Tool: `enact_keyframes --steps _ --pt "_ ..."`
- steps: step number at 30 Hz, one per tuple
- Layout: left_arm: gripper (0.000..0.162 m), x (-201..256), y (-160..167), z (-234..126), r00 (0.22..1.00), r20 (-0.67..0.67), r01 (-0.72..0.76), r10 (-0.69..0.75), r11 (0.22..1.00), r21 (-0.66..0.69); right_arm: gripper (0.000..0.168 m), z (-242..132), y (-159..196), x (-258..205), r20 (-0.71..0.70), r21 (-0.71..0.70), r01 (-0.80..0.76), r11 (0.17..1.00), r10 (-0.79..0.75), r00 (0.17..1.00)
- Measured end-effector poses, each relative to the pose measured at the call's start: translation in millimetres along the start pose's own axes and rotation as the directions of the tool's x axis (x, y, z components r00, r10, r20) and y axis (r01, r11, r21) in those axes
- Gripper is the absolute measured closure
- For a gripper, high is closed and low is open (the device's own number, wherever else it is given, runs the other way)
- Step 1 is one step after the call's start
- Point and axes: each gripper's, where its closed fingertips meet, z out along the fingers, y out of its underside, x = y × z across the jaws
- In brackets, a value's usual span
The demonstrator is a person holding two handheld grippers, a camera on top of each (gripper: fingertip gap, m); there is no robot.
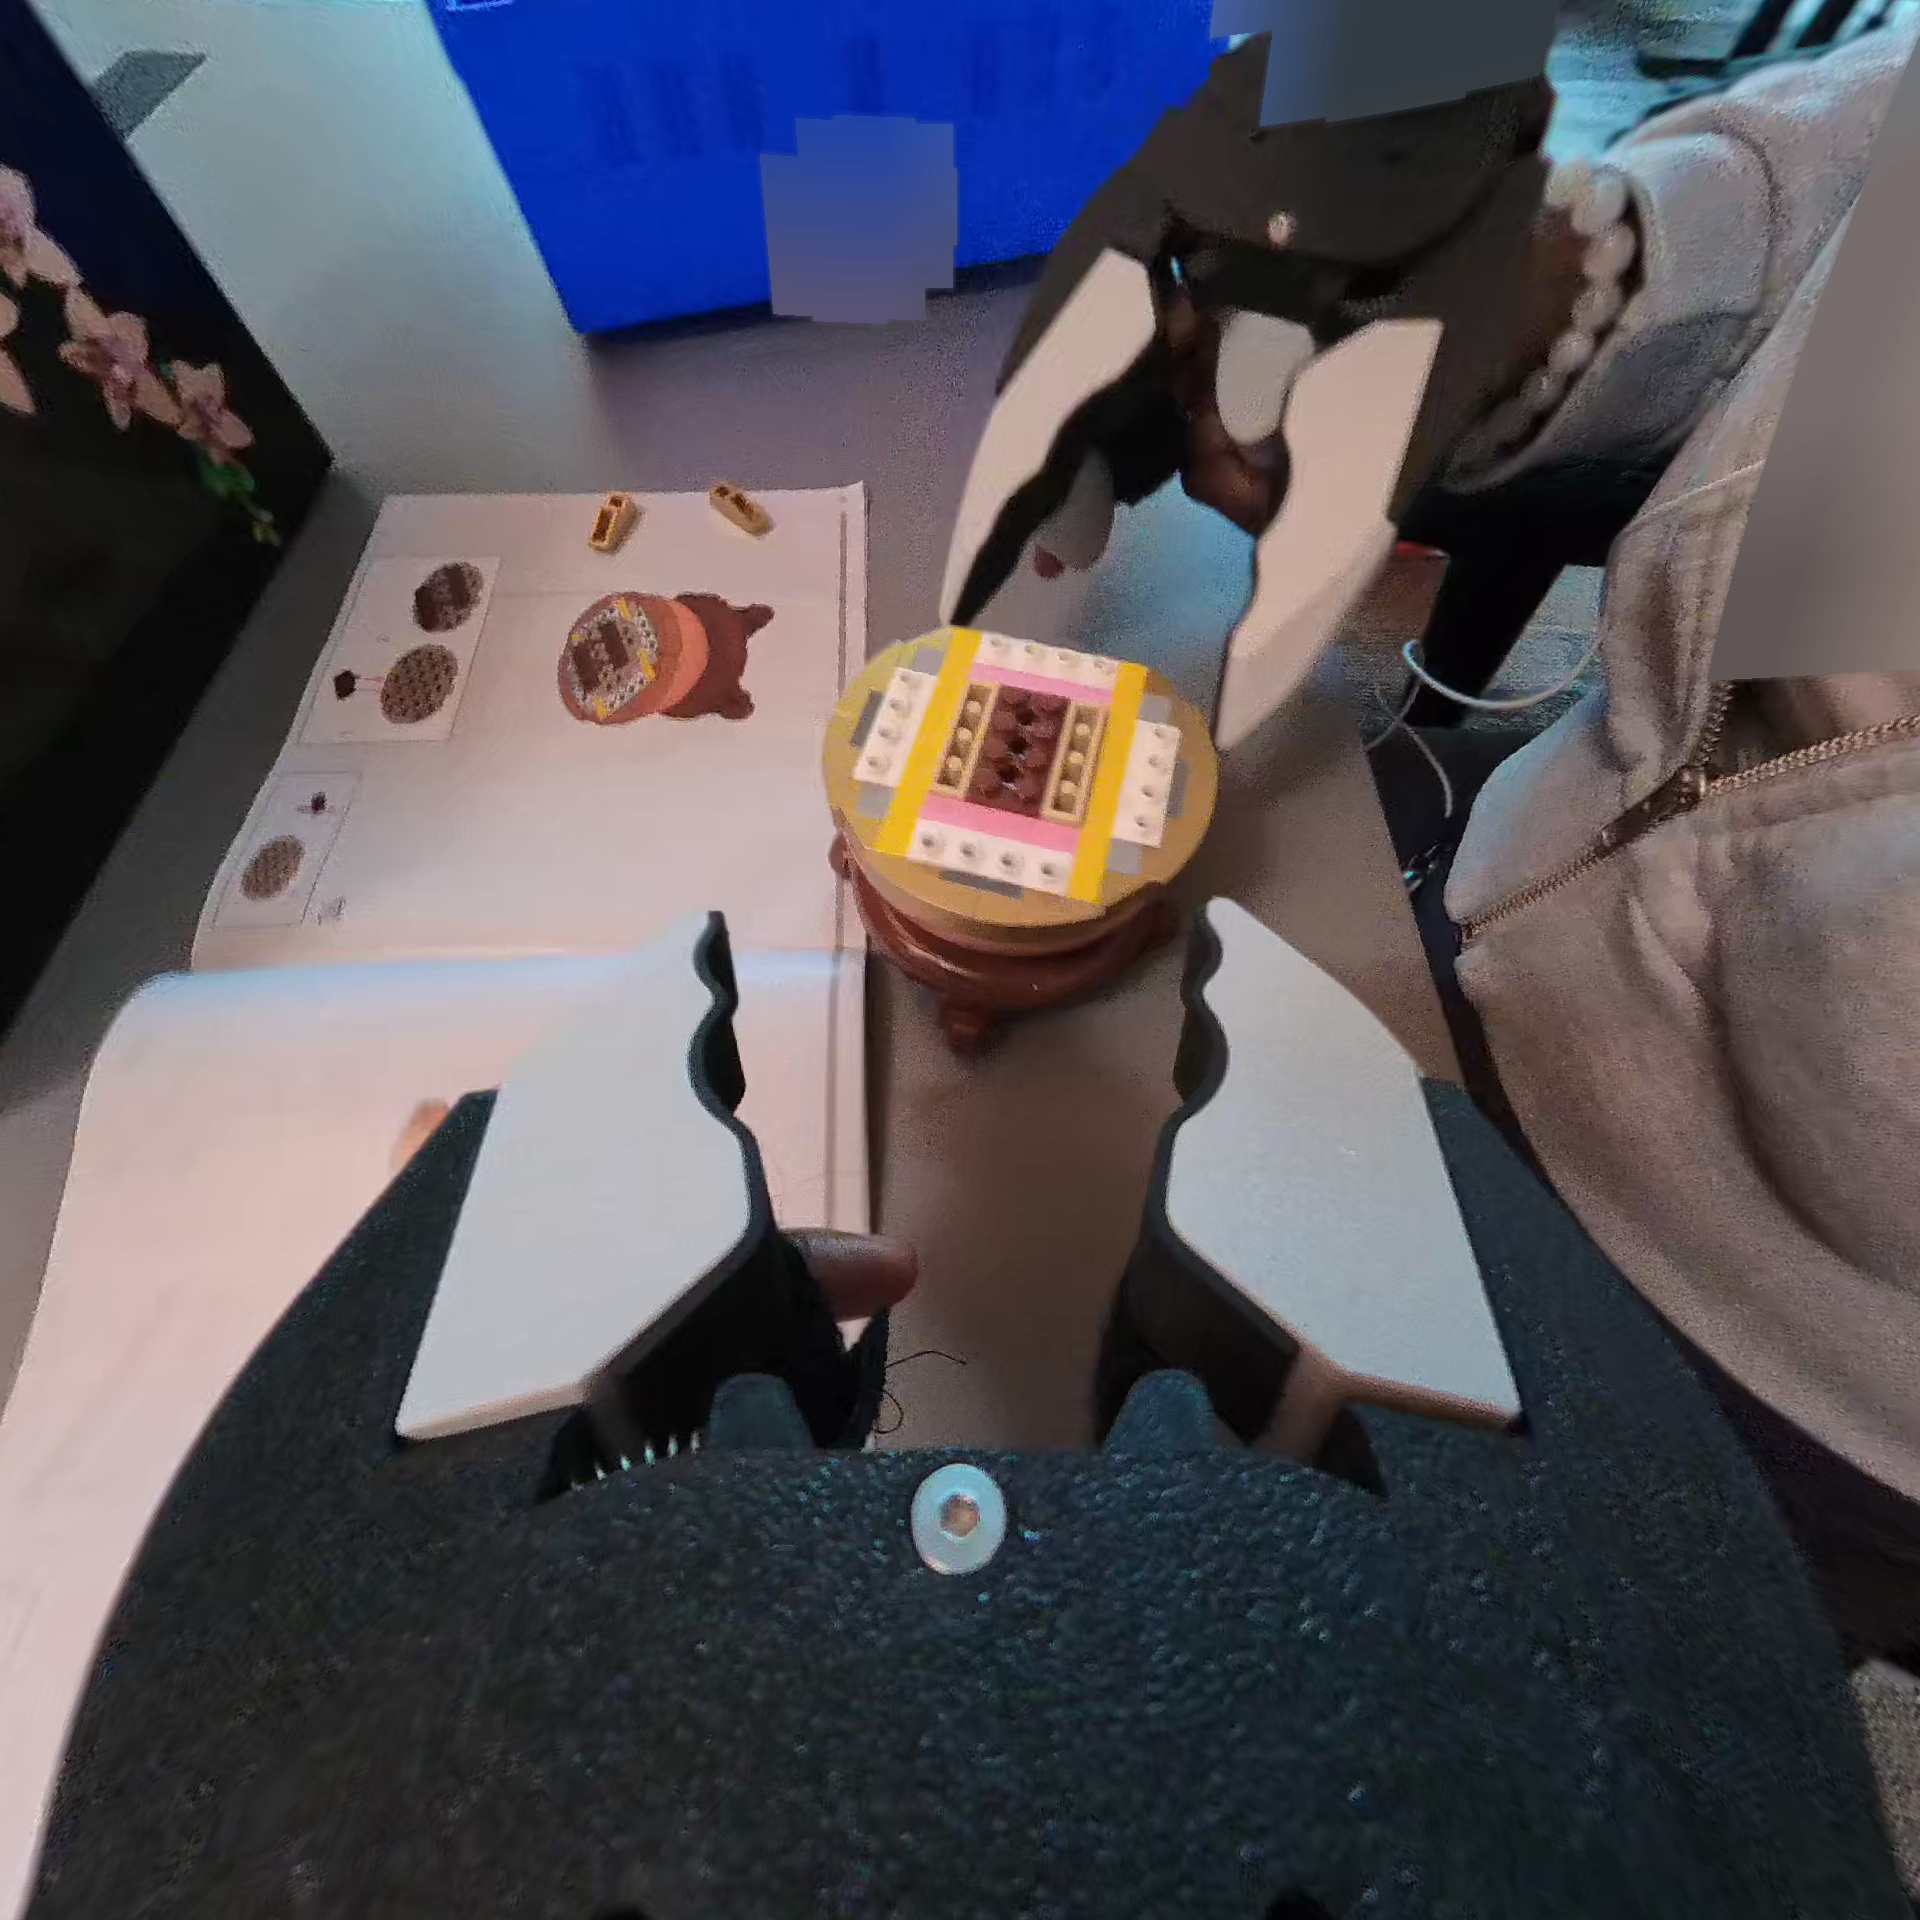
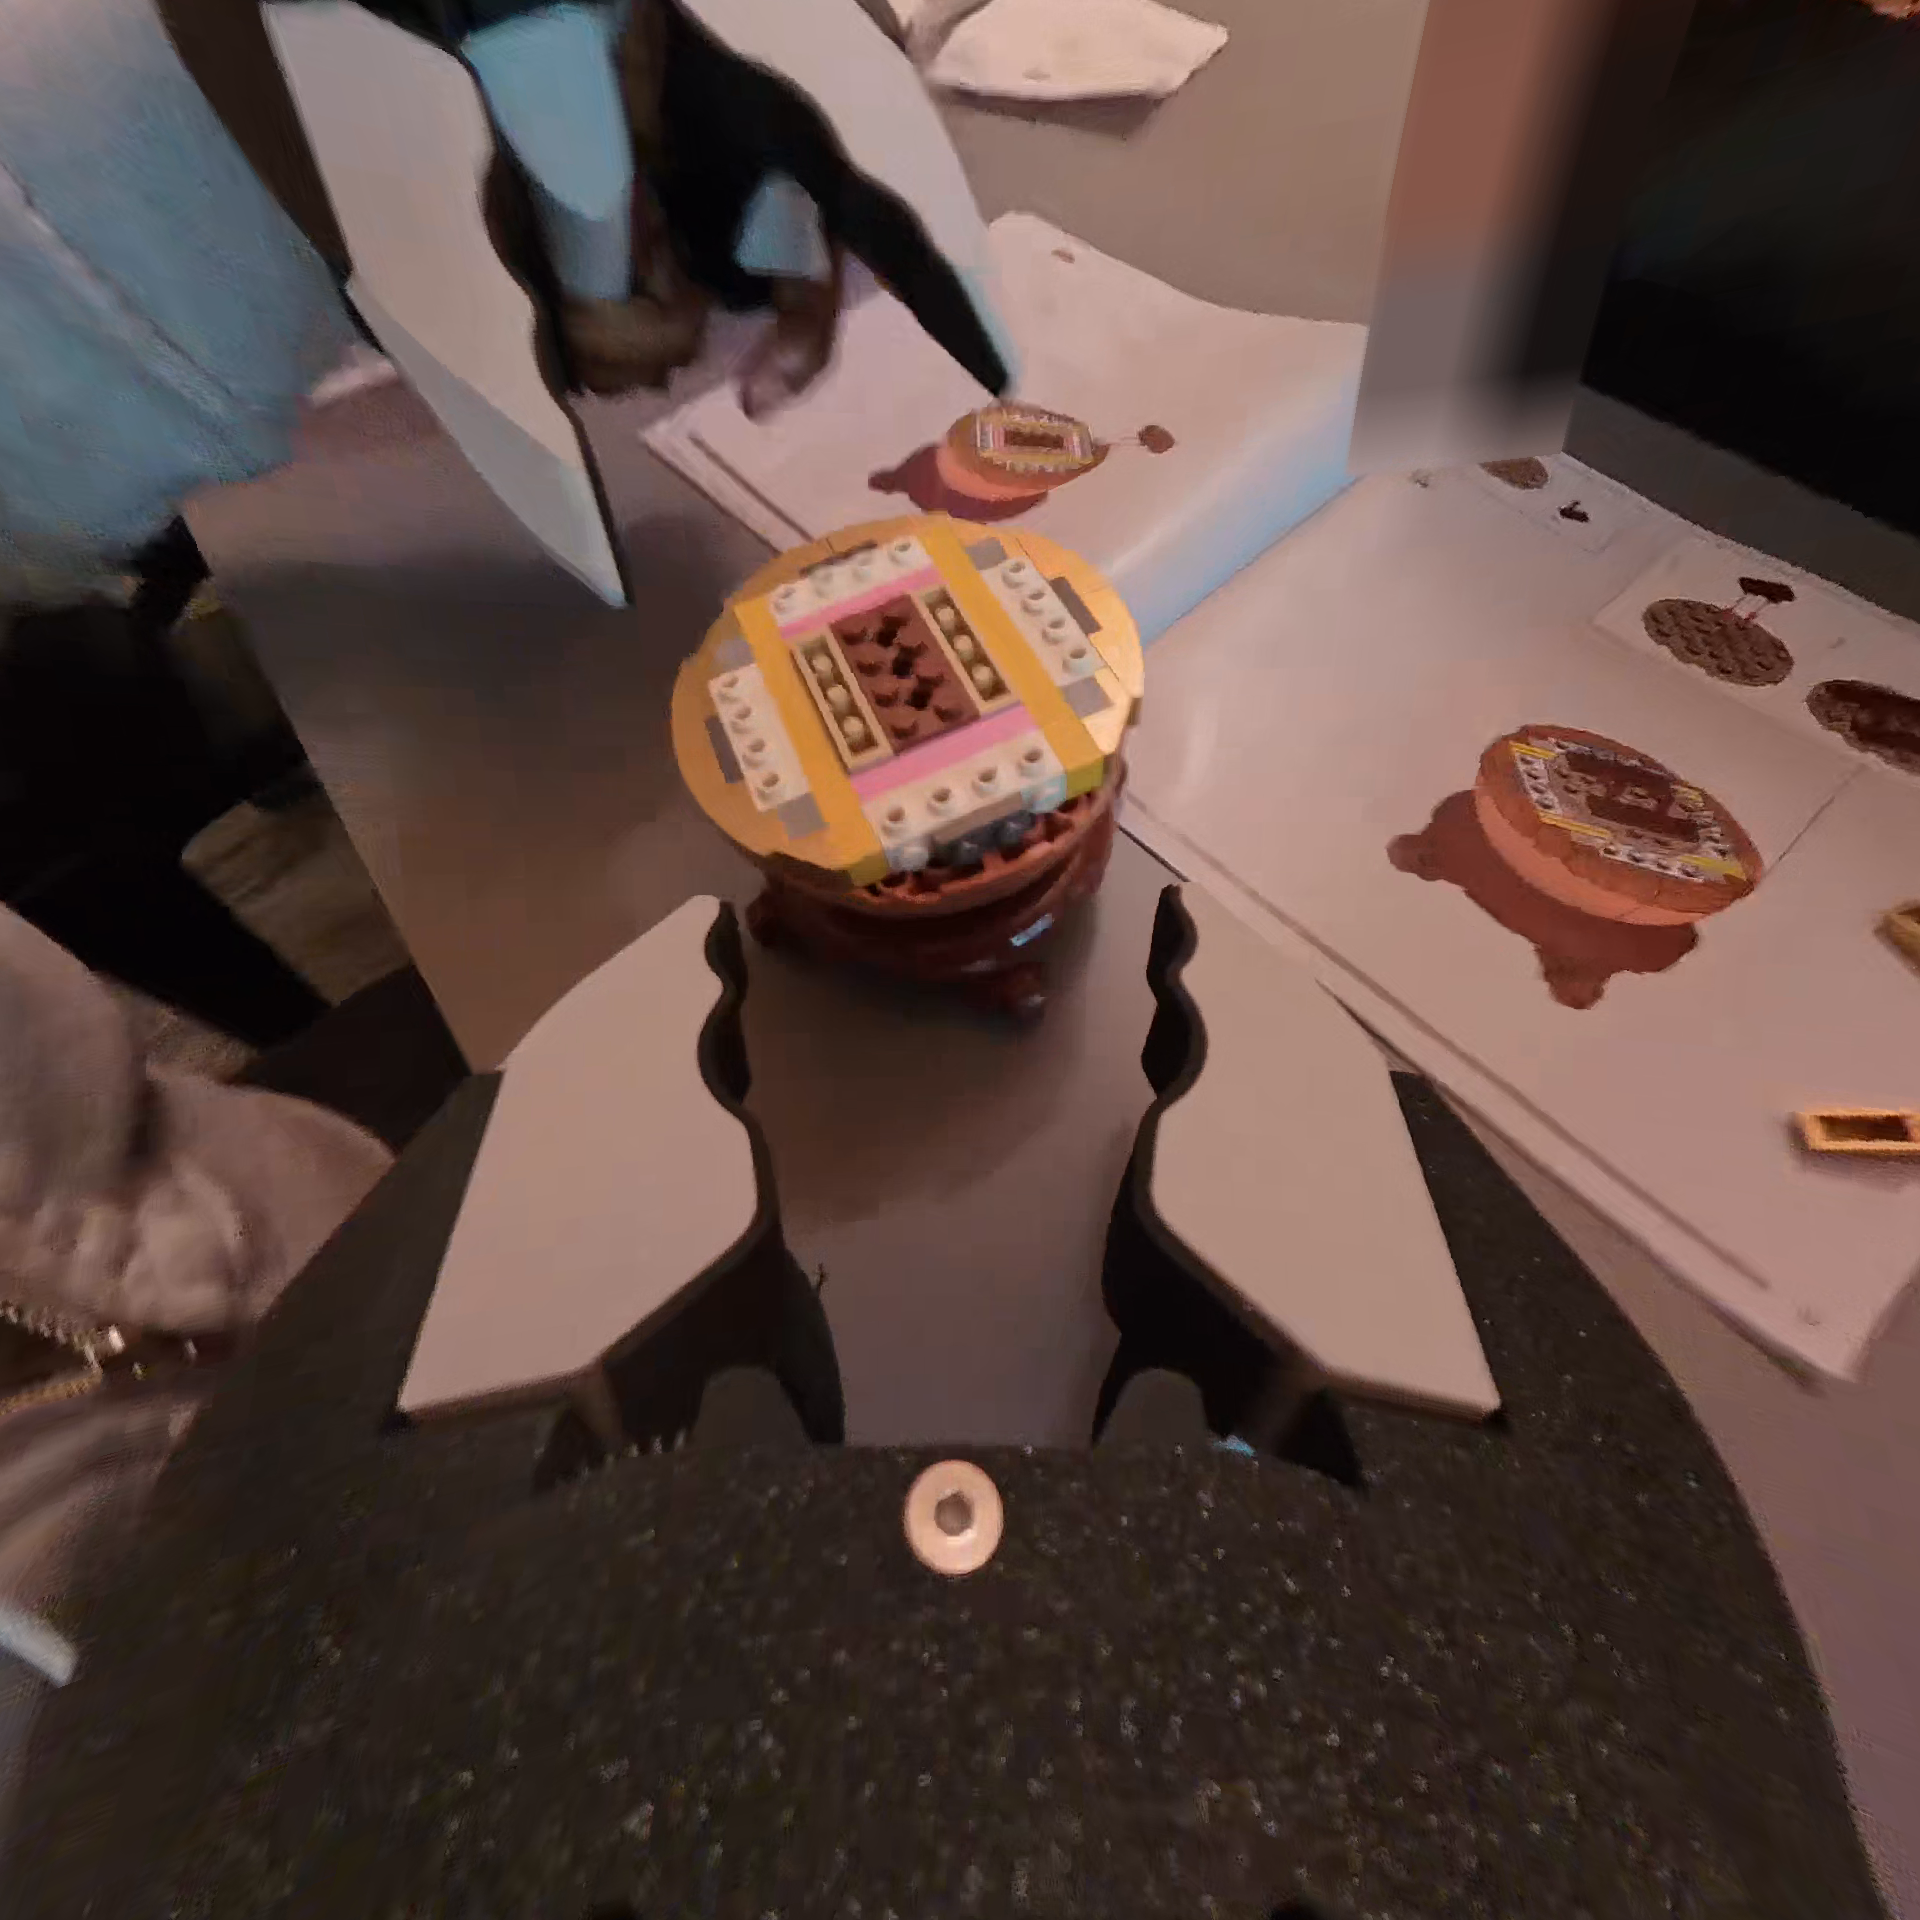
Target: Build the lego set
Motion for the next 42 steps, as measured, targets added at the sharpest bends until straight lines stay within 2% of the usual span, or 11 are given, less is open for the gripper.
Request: enact_keyframes --steps 3,5,13,16,20,23,26,32,35,39,42 --pt "0.081 13 -4 22 0.971 -0.237 0.044 -0.041 0.999 0.01 0.096 11 -1 -10 0.013 0.018 -0.028 0.999 0.028 1.0" --pt "0.085 19 3 29 0.954 -0.295 0.053 -0.059 0.998 -0.029 0.097 11 1 -6 0.038 0.008 0.018 1.0 -0.019 0.999" --pt "0.094 66 10 21 0.976 -0.202 0.085 -0.081 0.996 0.011 0.119 -4 0 47 0.1 -0.086 0.289 0.953 -0.281 0.955" --pt "0.089 70 21 29 0.997 -0.065 0.047 -0.05 0.997 -0.056 0.121 -5 1 57 0.104 -0.107 0.319 0.942 -0.309 0.945" --pt "0.091 28 21 17 0.979 0.159 0.127 -0.131 0.991 0.033 0.121 -24 -7 37 0.191 0.003 0.073 0.997 -0.072 0.979" --pt "0.086 15 8 17 0.976 0.152 0.14 -0.155 0.985 0.104 0.107 -19 -9 13 0.218 0.054 -0.073 0.996 0.06 0.974" --pt "0.094 21 2 28 0.985 0.12 0.112 -0.125 0.988 0.109 0.108 -9 -11 8 0.193 0.095 -0.067 0.993 0.048 0.98" --pt "0.09 28 0 32 0.962 0.216 0.135 -0.164 0.98 0.144 0.115 -16 -10 15 0.255 0.093 0.016 0.995 -0.04 0.966" --pt "0.096 38 -2 32 0.967 0.172 0.16 -0.19 0.972 0.174 0.118 -27 -8 36 0.202 0.072 0.083 0.994 -0.096 0.975" --pt "0.096 30 -4 26 0.954 0.205 0.172 -0.219 0.959 0.224 0.141 -47 8 129 -0.197 -0.044 0.009 0.999 -0.018 0.98" --pt "0.098 18 -12 16 0.947 0.218 0.167 -0.237 0.94 0.296 0.134 -43 31 158 -0.307 -0.172 -0.092 0.981 0.035 0.951"
